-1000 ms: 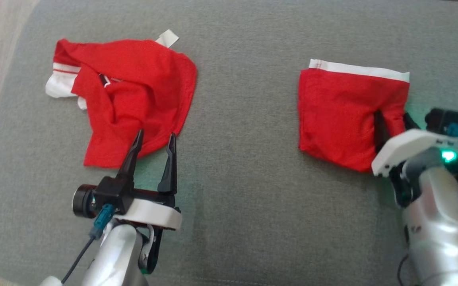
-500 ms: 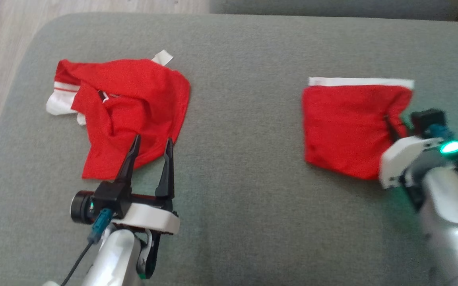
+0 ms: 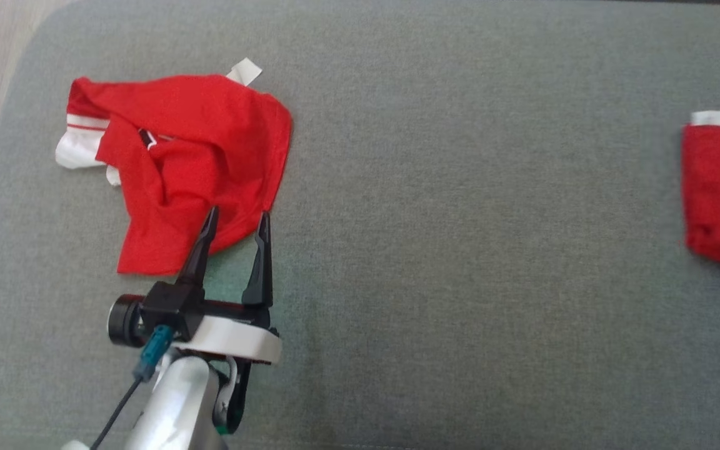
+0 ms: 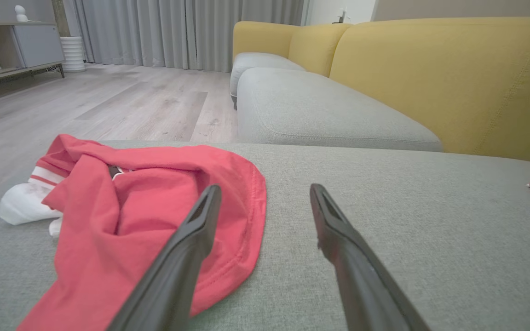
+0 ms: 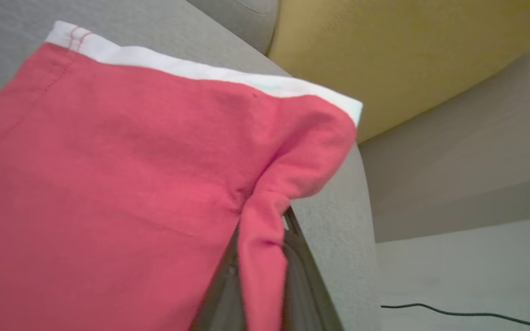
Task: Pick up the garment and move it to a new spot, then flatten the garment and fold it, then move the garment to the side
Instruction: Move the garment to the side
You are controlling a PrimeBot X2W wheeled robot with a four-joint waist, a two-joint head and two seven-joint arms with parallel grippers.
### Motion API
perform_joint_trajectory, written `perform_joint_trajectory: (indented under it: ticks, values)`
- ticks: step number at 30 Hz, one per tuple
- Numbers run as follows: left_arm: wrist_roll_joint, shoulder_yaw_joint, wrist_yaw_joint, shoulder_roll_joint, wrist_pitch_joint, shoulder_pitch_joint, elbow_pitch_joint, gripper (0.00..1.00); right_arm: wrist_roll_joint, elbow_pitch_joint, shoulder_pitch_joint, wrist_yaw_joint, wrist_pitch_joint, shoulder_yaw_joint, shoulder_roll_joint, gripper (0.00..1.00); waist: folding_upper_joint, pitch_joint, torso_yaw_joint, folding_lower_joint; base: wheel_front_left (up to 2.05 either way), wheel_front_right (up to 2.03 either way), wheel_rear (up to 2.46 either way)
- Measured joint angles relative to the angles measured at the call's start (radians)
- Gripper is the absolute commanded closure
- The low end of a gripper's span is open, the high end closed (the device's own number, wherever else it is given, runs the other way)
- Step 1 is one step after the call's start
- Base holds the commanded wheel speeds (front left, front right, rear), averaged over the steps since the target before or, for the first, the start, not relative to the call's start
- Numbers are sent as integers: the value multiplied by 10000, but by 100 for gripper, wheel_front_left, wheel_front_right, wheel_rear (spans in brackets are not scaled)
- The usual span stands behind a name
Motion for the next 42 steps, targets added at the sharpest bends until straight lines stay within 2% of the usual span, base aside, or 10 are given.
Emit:
perform_joint_trajectory:
  ticks: [7,12,13,14,15,22,28,37,42]
  values:
    - [0,29,0,0,0,-102,-148,0,-527,-153,37,2,280,-1344,-146,100,0,337,94,0,0,0,0]
    - [0,38,0,0,0,-139,-151,0,-863,-464,37,2,284,-1981,113,100,0,491,48,0,0,0,0]
    - [0,38,0,-2,0,-159,-151,0,-930,-539,35,2,284,-2094,196,88,0,503,36,1,0,0,0]
    - [0,36,0,-2,0,-197,-144,0,-1020,-617,36,2,282,-2171,276,2,0,507,27,1,0,0,0]
    - [0,36,0,-2,0,-243,-140,0,-1060,-698,35,2,278,-2282,384,0,0,499,20,1,0,0,0]
    - [0,52,0,-6,0,-297,-4,0,-1097,-1356,44,2,-61,-2562,1158,0,0,147,-50,0,0,0,0]
    - [0,184,2,-8,0,-156,19,0,-533,-2510,95,2,-790,-2159,2355,0,0,-488,-179,-1,0,0,0]
    - [15,249,0,-6,0,373,19,0,1337,-5175,1104,2,-1538,-1457,4491,0,0,-1539,-452,-2,0,0,0]
    - [19,238,-4,-6,0,538,19,0,2188,-6261,2230,0,-1942,-1118,5193,0,0,-1939,-528,-2,0,0,0]
